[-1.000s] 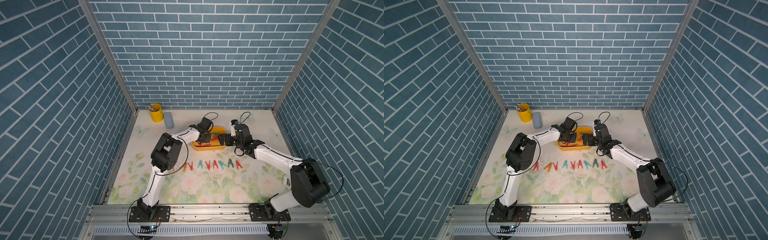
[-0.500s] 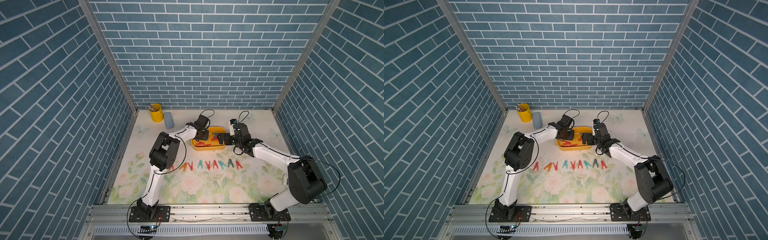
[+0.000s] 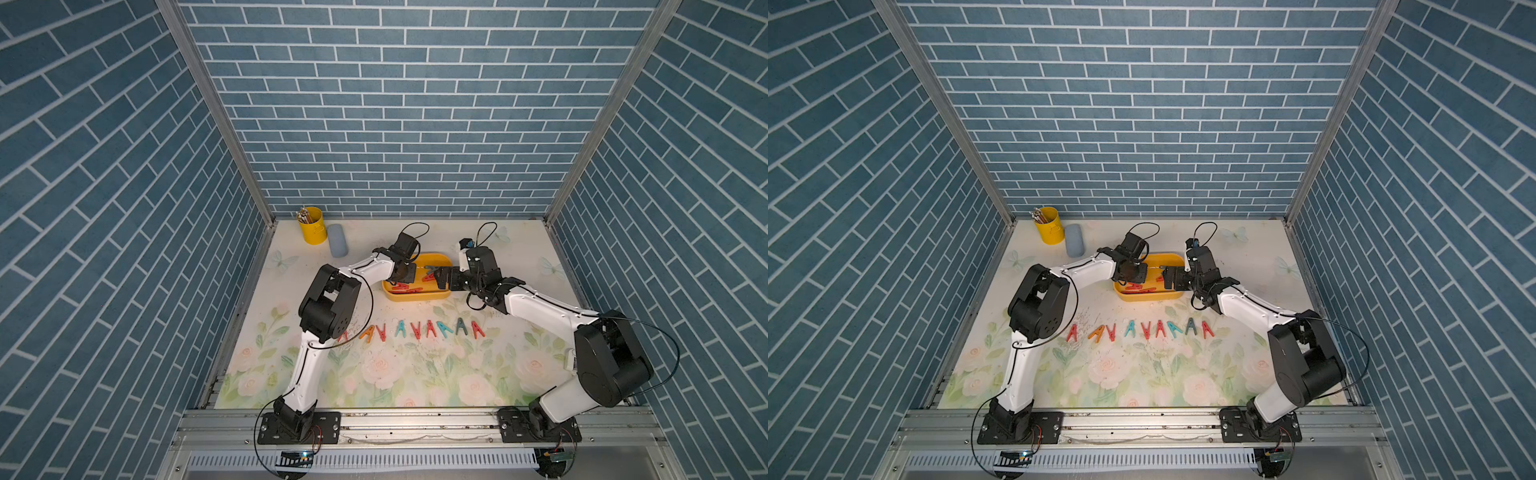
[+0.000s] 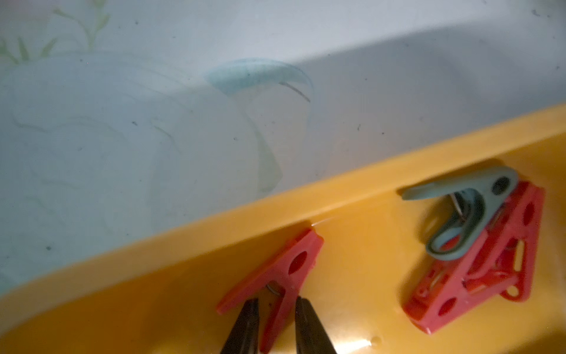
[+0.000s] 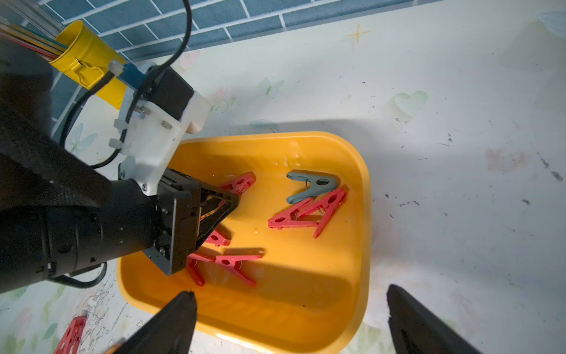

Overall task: Take the clothespins out of the storage box
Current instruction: Pick up the clothespin from the storage box.

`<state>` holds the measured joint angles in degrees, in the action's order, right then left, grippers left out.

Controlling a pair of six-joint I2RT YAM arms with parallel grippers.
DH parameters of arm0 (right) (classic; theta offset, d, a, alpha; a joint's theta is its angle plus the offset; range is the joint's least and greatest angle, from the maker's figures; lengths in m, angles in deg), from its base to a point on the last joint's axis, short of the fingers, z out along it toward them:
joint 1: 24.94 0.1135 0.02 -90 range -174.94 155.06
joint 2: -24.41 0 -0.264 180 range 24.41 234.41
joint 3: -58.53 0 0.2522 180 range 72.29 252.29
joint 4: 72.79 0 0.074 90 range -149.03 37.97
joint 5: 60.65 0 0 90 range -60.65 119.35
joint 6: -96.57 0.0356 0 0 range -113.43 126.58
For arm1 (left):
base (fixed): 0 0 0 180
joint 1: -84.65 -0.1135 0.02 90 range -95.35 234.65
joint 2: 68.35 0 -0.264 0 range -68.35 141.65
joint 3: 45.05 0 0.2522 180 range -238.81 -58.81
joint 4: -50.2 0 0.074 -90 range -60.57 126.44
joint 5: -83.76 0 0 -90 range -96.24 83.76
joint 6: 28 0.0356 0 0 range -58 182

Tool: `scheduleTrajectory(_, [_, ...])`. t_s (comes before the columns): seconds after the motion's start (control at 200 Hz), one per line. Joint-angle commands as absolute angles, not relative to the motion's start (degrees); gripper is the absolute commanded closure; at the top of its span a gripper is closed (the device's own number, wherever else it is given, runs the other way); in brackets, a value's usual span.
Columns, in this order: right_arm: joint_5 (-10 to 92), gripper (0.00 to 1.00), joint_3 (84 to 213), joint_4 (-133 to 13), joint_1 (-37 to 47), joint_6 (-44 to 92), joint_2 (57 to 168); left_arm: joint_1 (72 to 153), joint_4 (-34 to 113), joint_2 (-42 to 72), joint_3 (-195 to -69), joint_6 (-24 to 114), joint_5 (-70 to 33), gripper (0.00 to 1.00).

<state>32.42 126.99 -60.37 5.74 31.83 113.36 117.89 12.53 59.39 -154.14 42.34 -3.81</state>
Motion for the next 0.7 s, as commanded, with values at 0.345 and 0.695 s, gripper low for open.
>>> scheduleTrajectory(0.345, [34.16,0.01,125.80,-60.41,5.56,33.90,110.10,120.16,7.99,51.85,-152.31,38.80,-0.62,0.95])
scheduleTrajectory(0.695, [39.35,0.01,119.20,-60.91,5.62,33.34,102.61,122.52,7.87,38.36,-140.91,29.08,-0.89,0.95])
